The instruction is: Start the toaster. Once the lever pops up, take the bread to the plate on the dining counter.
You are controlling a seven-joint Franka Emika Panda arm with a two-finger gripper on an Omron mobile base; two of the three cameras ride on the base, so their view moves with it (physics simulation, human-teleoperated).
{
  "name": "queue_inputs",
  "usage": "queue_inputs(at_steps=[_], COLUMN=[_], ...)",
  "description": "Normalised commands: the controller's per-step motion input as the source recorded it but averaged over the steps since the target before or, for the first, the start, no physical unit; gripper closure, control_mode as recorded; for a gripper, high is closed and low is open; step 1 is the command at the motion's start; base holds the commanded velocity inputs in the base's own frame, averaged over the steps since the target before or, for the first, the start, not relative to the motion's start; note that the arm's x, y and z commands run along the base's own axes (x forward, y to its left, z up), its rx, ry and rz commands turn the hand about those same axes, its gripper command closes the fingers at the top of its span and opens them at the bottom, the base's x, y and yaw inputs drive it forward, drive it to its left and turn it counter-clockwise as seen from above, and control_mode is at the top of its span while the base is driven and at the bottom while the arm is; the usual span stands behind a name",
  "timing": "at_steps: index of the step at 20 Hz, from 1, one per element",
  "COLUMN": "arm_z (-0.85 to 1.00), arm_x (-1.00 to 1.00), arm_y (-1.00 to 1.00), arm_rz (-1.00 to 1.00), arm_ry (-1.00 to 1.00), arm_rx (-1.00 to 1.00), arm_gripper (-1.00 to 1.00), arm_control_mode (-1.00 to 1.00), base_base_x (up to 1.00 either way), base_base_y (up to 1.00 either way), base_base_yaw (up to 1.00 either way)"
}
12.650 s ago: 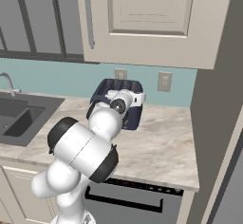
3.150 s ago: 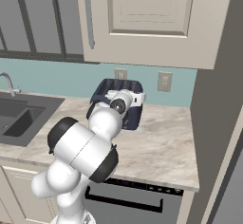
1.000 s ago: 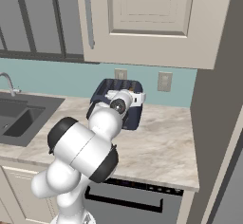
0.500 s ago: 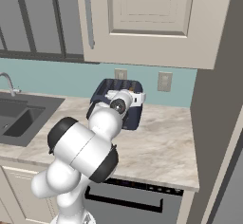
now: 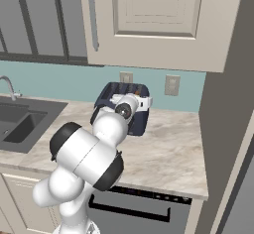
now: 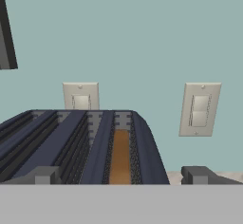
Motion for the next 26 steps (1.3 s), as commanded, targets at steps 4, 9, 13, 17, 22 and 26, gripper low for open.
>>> queue_inputs(at_steps=[4,9,13,17,22,26], arm_z=[0.00,0.00,0.00,0.00,0.00,0.00], arm_x=[0.00,0.00,0.00,0.00,0.00,0.00], arm_y=[0.00,0.00,0.00,0.00,0.00,0.00], arm_rz=[0.00,0.00,0.00,0.00,0.00,0.00], arm_ry=[0.00,0.00,0.00,0.00,0.00,0.00], arm_rx=[0.00,0.00,0.00,0.00,0.00,0.00], arm_gripper=[-1.00,-1.00,-1.00,-1.00,-1.00,-1.00], arm_control_mode=[-1.00,-1.00,-1.00,-1.00,-1.00,-1.00], base_base_x=[0.00,0.00,0.00,0.00,0.00,0.00], base_base_y=[0.00,0.00,0.00,0.00,0.00,0.00], base_base_yaw=[0.00,0.00,0.00,0.00,0.00,0.00])
